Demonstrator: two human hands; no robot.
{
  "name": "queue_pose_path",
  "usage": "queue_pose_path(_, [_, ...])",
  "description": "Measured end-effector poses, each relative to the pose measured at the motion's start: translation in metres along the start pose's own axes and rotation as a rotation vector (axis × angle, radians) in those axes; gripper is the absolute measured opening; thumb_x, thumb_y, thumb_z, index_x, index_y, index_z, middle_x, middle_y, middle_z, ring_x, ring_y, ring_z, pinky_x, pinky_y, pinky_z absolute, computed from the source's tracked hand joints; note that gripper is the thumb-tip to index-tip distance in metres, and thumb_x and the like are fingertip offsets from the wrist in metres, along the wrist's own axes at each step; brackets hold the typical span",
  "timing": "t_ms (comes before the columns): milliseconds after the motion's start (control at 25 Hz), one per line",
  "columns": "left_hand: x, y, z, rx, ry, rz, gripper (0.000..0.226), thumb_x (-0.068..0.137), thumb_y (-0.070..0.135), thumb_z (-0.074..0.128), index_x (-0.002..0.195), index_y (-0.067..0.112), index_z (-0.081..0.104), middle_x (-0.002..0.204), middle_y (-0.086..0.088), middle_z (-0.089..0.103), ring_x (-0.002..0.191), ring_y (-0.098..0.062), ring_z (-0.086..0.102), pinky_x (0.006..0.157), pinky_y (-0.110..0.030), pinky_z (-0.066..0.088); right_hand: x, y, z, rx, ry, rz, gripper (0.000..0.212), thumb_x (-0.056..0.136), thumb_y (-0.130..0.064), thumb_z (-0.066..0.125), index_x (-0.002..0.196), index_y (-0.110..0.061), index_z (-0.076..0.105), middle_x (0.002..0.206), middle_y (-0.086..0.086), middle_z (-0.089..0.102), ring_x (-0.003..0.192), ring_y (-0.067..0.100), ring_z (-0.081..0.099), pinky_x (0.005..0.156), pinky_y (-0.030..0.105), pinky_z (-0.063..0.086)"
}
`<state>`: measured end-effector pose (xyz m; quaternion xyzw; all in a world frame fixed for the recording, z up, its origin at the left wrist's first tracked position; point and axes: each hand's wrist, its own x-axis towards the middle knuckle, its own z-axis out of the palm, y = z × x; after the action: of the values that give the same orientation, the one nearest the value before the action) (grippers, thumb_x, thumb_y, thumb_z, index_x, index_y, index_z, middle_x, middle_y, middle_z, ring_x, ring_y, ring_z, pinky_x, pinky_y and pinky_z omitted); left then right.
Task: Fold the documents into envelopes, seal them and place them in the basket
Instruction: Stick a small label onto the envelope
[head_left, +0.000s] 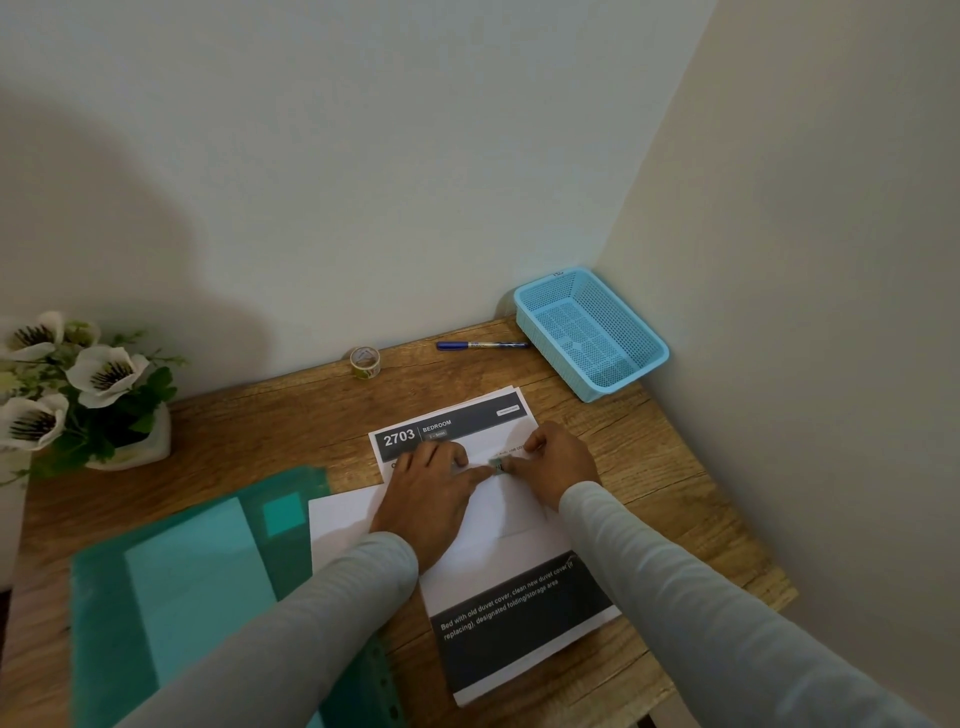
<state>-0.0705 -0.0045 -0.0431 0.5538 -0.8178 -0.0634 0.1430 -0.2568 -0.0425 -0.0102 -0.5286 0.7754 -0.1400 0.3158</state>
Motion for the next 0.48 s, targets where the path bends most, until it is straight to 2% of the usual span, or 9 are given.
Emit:
queue_pose_path(160, [0.0006,0.0006,-0.0013,-0.014,-0.019,-0.003,0.036,0.096,0.034,0.065,0.132,0.042,0.063,0.123,0.004,0.057,0.12,-0.024,0.049,0.1,-0.039,0.044,0.0025,0.0015,-0.0025,0.011,0.014,0.053,0.029,0.083,-0.041,0.081,0.086,-0.022,0.06,0.086,-0.005,0.064,0.078,0.014,0.059,0.071,0.032,0.053])
queue_pose_path(240, [0.0011,-0.0002,-0.0009,-0.015,-0.03,-0.006,0.036,0.097,0.034,0.063,0.133,0.041,0.062,0.124,0.003,0.056,0.122,-0.024,0.048,0.102,-0.04,0.043,0.0019,-0.0001,-0.0012,-0.029,0.018,0.045,0.029,0.086,-0.044,0.077,0.082,-0.022,0.059,0.083,-0.004,0.064,0.076,0.014,0.059,0.069,0.03,0.049])
queue_pose_path(360, [0.001,-0.0012,0.0009,-0.016,-0.037,-0.006,0.036,0.097,0.034,0.064,0.132,0.04,0.063,0.123,0.003,0.057,0.121,-0.023,0.048,0.101,-0.039,0.043,-0.0023,-0.0003,0.0006,-0.065,0.028,0.02,0.027,0.09,-0.046,0.073,0.083,-0.023,0.059,0.084,-0.004,0.065,0.08,0.015,0.062,0.072,0.03,0.051])
queue_pose_path(480, [0.0009,-0.0011,0.0013,-0.034,-0.031,-0.006,0.035,0.097,0.034,0.064,0.131,0.038,0.065,0.122,0.004,0.058,0.121,-0.023,0.049,0.101,-0.04,0.043,-0.0056,0.005,-0.0014,-0.025,-0.029,-0.033,0.018,0.092,-0.037,0.073,0.089,-0.024,0.063,0.091,-0.007,0.067,0.087,0.013,0.063,0.08,0.03,0.054])
